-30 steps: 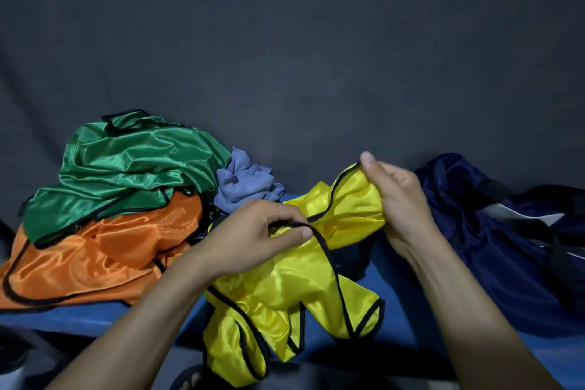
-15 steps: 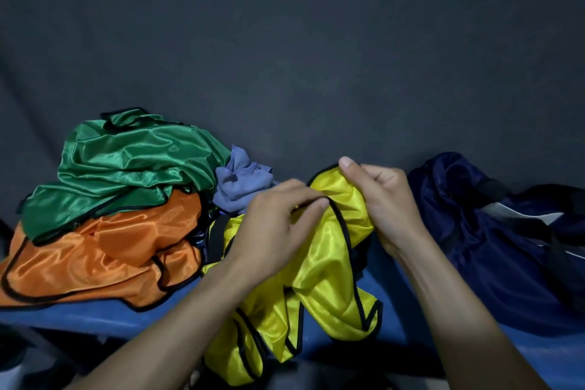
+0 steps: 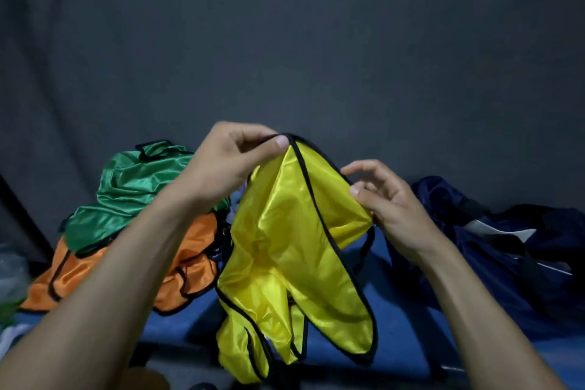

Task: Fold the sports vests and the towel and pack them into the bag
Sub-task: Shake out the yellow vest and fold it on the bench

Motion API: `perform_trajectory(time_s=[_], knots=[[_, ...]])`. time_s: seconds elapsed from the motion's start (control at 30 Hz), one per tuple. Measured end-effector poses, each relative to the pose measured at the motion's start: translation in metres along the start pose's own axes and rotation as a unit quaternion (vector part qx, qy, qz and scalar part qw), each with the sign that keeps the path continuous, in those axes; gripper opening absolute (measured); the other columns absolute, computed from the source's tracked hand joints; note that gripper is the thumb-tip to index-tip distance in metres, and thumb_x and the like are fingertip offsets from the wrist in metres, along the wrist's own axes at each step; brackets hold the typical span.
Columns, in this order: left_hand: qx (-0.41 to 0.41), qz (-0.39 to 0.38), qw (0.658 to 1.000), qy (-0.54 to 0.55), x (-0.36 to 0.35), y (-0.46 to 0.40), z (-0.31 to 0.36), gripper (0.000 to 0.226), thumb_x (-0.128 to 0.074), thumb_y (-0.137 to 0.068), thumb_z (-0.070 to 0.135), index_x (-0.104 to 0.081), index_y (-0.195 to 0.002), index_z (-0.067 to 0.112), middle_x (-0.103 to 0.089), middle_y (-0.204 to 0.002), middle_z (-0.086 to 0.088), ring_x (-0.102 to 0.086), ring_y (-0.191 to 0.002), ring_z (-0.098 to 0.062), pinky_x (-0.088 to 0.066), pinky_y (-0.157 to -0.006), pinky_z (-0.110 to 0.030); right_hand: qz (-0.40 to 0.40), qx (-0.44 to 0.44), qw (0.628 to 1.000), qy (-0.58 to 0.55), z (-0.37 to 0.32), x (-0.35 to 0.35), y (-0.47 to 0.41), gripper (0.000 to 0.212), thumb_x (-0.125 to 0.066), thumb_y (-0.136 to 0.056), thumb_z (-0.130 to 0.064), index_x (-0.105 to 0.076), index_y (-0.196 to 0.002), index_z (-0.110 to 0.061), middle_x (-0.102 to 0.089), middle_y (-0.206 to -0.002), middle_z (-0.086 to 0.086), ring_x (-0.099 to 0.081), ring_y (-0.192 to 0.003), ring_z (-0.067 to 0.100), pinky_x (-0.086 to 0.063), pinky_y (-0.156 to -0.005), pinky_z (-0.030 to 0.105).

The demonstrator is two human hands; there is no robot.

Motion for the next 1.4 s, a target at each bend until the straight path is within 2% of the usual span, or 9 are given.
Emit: perform_trajectory(time_s=[0.23,0.37,0.5,0.63,0.7,0.8,1.03,1.2,1.4], knots=[[-0.13,0.0,0.991,0.021,0.032,-0.036,0.177,0.018,-0.062,-0.1,0.019,-0.07,-0.086,0.01,-0.064,-0.073,0.003,-0.056,-0.065,-0.007,-0.046,-0.06,-0.022,-0.021,0.14,0.984,0.111,-0.164,0.003,-0.024,0.048,-0.047,-0.096,0.009,-0.072,-0.072,-0.025,-0.061,-0.079,-0.01,-0.05,-0.069,0.009,-0.037,-0.061,0.021],[-0.144,0.02,0.989,-0.011,0.049,-0.044,0.219,0.019,-0.065,-0.099,0.023,-0.07,-0.085,0.011,-0.061,-0.073,0.002,-0.055,-0.064,-0.009,-0.045,-0.061,-0.025,-0.02,0.13,0.974,0.186,-0.195,0.005,-0.026,0.032,-0.044,-0.098,0.009,-0.073,-0.089,-0.003,-0.066,-0.098,0.009,-0.061,-0.079,0.018,-0.05,-0.07,0.03],[-0.091,-0.014,0.993,-0.072,0.046,-0.045,0.199,0.022,-0.068,-0.097,0.03,-0.075,-0.09,0.011,-0.067,-0.08,-0.002,-0.059,-0.07,-0.013,-0.048,-0.068,-0.032,0.024,0.083,0.966,0.244,-0.187,0.016,-0.023,0.041,-0.049,-0.097,0.003,-0.079,-0.086,-0.023,-0.072,-0.101,0.004,-0.059,-0.08,0.041,-0.046,-0.074,0.044],[-0.083,-0.021,0.99,-0.108,0.028,-0.039,0.182,0.023,-0.067,-0.097,0.03,-0.077,-0.092,0.01,-0.069,-0.082,-0.001,-0.06,-0.073,-0.01,-0.05,-0.07,-0.031,-0.01,0.007,0.988,0.156,-0.172,-0.01,-0.019,0.028,-0.05,-0.106,-0.029,-0.076,-0.111,-0.02,-0.074,-0.116,0.009,-0.069,-0.105,0.026,-0.051,-0.091,0.046],[-0.091,-0.039,0.99,-0.102,0.014,-0.036,0.178,0.022,-0.066,-0.099,0.027,-0.076,-0.092,0.01,-0.068,-0.079,0.002,-0.058,-0.071,-0.007,-0.048,-0.066,-0.024,-0.073,-0.028,0.994,0.071,-0.162,-0.039,-0.012,0.046,-0.042,-0.106,-0.044,-0.069,-0.122,-0.011,-0.076,-0.11,0.005,-0.072,-0.103,0.022,-0.057,-0.089,0.038],[-0.094,-0.049,0.99,-0.093,0.006,-0.032,0.169,0.022,-0.064,-0.1,0.025,-0.075,-0.093,0.008,-0.068,-0.077,0.005,-0.058,-0.068,-0.003,-0.046,-0.062,-0.018,-0.084,-0.028,0.996,-0.029,-0.153,-0.056,-0.01,0.035,-0.04,-0.109,-0.031,-0.062,-0.109,-0.005,-0.069,-0.063,-0.006,-0.066,-0.057,0.002,-0.051,-0.057,0.017],[-0.038,-0.099,0.99,-0.098,0.0,-0.011,0.105,0.02,-0.065,-0.099,0.027,-0.077,-0.097,0.011,-0.075,-0.085,0.005,-0.068,-0.076,-0.009,-0.051,-0.066,-0.022,0.041,0.011,0.99,-0.132,-0.15,-0.021,-0.035,0.017,-0.058,-0.099,-0.013,-0.071,-0.107,-0.008,-0.07,-0.087,0.008,-0.066,-0.075,0.016,-0.057,-0.071,0.027],[-0.017,-0.107,0.989,-0.1,-0.009,0.004,0.054,0.022,-0.065,-0.098,0.027,-0.077,-0.102,0.009,-0.077,-0.097,-0.012,-0.072,-0.089,-0.029,-0.056,-0.079,-0.042,0.085,0.018,0.994,-0.06,-0.137,-0.011,-0.046,0.024,-0.058,-0.097,-0.002,-0.075,-0.11,-0.014,-0.057,-0.066,-0.001,-0.05,-0.058,0.01,-0.044,-0.056,0.023],[-0.043,-0.099,0.993,-0.042,-0.008,0.0,0.059,0.027,-0.062,-0.095,0.029,-0.073,-0.099,0.006,-0.075,-0.096,-0.011,-0.069,-0.089,-0.016,-0.055,-0.083,-0.036,-0.097,-0.09,0.974,0.186,-0.083,-0.039,-0.038,0.044,-0.073,-0.086,-0.05,-0.072,-0.119,-0.021,-0.075,-0.114,-0.003,-0.072,-0.103,0.011,-0.058,-0.091,0.032]])
Point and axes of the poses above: each hand's wrist, its own y-axis away from the middle knuckle, its own x-axis out of the back of the hand, z = x × y, the point moved 10 cm from there along -y, towards the middle knuckle
